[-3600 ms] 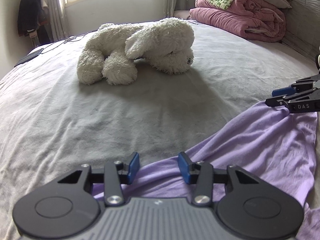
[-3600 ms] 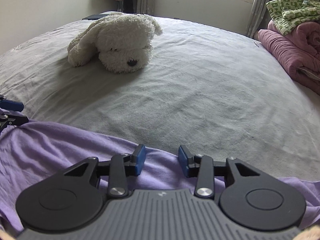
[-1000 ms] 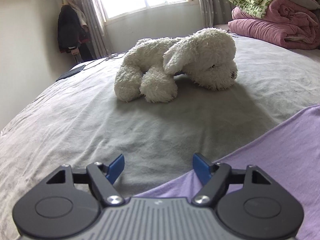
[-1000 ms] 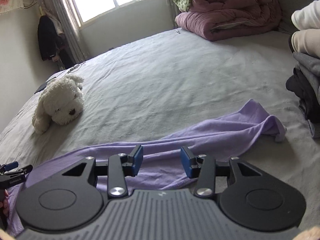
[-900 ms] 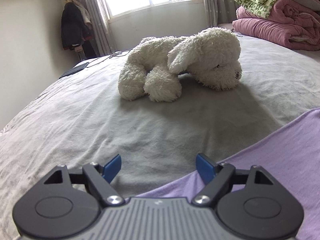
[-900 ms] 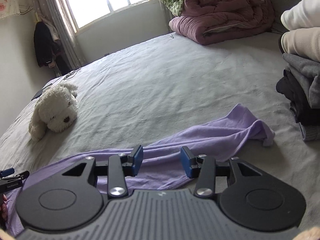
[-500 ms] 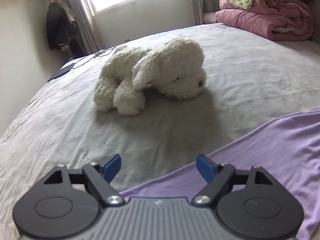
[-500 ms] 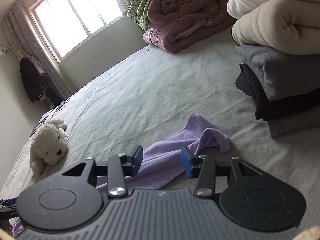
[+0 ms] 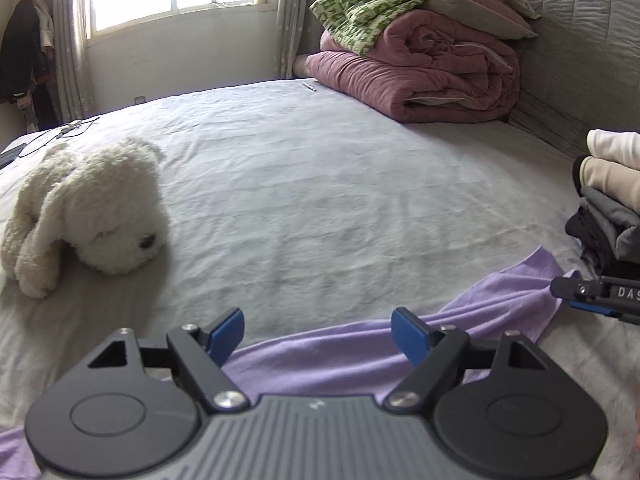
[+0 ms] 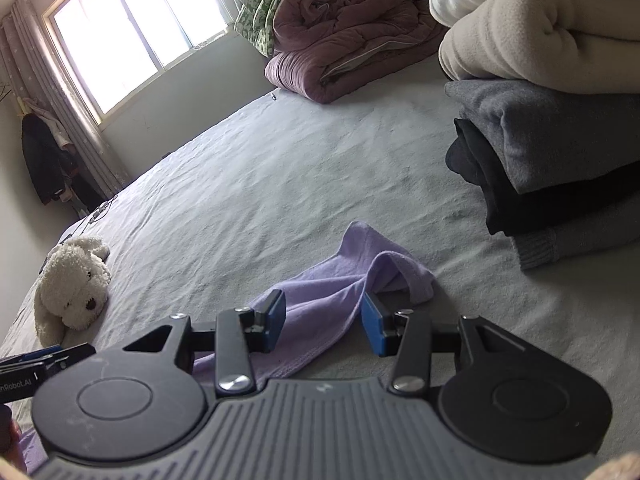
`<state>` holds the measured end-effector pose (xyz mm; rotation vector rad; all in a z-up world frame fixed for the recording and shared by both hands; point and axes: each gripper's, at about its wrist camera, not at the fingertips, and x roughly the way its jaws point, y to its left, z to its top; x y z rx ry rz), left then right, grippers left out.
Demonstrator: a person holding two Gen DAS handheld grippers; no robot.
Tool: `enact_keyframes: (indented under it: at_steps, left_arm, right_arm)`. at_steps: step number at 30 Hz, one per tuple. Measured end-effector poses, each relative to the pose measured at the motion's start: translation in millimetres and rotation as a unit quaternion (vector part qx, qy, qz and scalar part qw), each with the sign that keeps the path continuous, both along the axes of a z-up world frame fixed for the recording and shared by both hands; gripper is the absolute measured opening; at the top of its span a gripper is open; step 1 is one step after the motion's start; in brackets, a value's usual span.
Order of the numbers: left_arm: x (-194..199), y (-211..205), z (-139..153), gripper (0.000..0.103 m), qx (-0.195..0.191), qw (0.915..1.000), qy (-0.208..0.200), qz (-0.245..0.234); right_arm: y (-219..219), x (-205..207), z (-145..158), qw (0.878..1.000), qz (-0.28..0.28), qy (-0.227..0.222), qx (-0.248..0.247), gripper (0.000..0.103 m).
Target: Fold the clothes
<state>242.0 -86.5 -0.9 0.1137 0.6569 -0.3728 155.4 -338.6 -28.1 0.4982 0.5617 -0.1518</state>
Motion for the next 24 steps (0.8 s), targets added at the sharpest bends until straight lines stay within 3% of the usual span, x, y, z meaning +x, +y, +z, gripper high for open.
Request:
enact_keyframes:
  at_steps: [4, 7, 11, 18, 22, 24]
  left_arm:
    - [-14, -16, -21, 0.076, -0.03, 0.9978, -0.049, -0.033]
    - [-19, -19, -40, 0.076, -0.045, 0.9956, -0.061, -0.055]
    - [-13, -30, -56, 0.074, -0.017, 0.9966, -0.028, -0.075]
    - [-1, -6, -61, 0.082, -0.114, 0.9888, 0.013, -0.096]
    - [1, 0, -60, 0.082, -0.135, 0.9855, 0.022, -0.101]
    - [1, 1, -60, 0.082, -0.139, 0.9846, 0.024, -0.103]
  right_arm:
    - [7, 2, 0, 1.0, -0.003, 0.003, -0.016, 0.047]
    - [14, 6, -2, 0.999, -0.002, 0.001, -0.032, 0.047]
    - [29, 12, -3, 0.997, -0.007, -0.002, -0.071, 0.047]
    - [49, 18, 1, 0.992, -0.018, 0.002, -0.123, 0.046]
    - [51, 32, 12, 0.995, -0.007, 0.013, -0.102, 0.044]
    - [54, 44, 20, 0.992, 0.014, 0.02, -0.121, 0.038]
